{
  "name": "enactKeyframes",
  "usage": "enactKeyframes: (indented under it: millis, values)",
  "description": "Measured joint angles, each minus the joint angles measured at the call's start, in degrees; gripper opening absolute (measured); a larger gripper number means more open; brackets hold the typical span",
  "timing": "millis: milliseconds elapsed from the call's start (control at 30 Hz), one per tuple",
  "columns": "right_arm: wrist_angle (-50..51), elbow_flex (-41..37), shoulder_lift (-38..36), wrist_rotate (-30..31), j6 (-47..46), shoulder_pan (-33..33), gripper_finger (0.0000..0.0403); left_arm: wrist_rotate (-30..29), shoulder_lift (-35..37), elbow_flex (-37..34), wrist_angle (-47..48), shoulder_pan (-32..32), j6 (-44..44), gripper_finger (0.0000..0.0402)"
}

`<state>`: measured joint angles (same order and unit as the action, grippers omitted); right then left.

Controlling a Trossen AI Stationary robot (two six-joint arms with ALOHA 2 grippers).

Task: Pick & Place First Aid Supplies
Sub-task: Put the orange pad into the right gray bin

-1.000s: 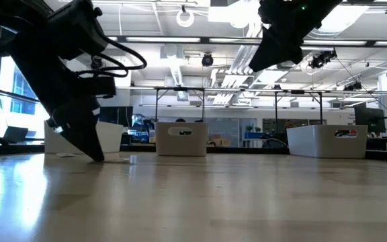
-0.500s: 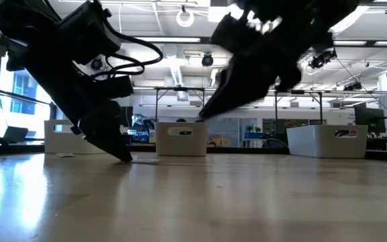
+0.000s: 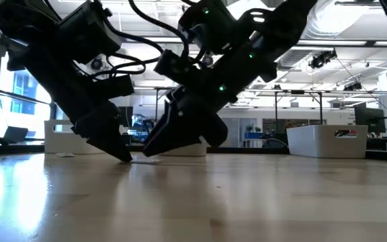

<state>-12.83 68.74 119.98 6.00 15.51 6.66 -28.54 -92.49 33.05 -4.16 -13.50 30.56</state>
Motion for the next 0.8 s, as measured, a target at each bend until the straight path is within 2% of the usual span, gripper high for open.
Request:
enactKeyframes:
  millis: [167,333,467,800]
  values:
    - [1.19,-0.25,-0.14,-1.21,-0.21,-1.41,0.0179,0.31,0.02,0.0,-0.11,0.0,-0.69,0.0192]
    - [-0.45,-0.18,2.05,-6.12,-1.25,-3.96,0.0161,0.36,0.02,0.0,-0.46,0.0,-0.8,0.0192]
    - [1.2,-0.07,2.58,-7.56,-4.03,-5.28,0.0145,0.39,0.02,0.0,-0.39,0.0,-0.8,0.0192]
    - [2.43,-0.05,2.69,-4.76,-5.2,-5.36,0.01,0.53,0.21,0.0,-0.61,0.0,-1.9,0.0192]
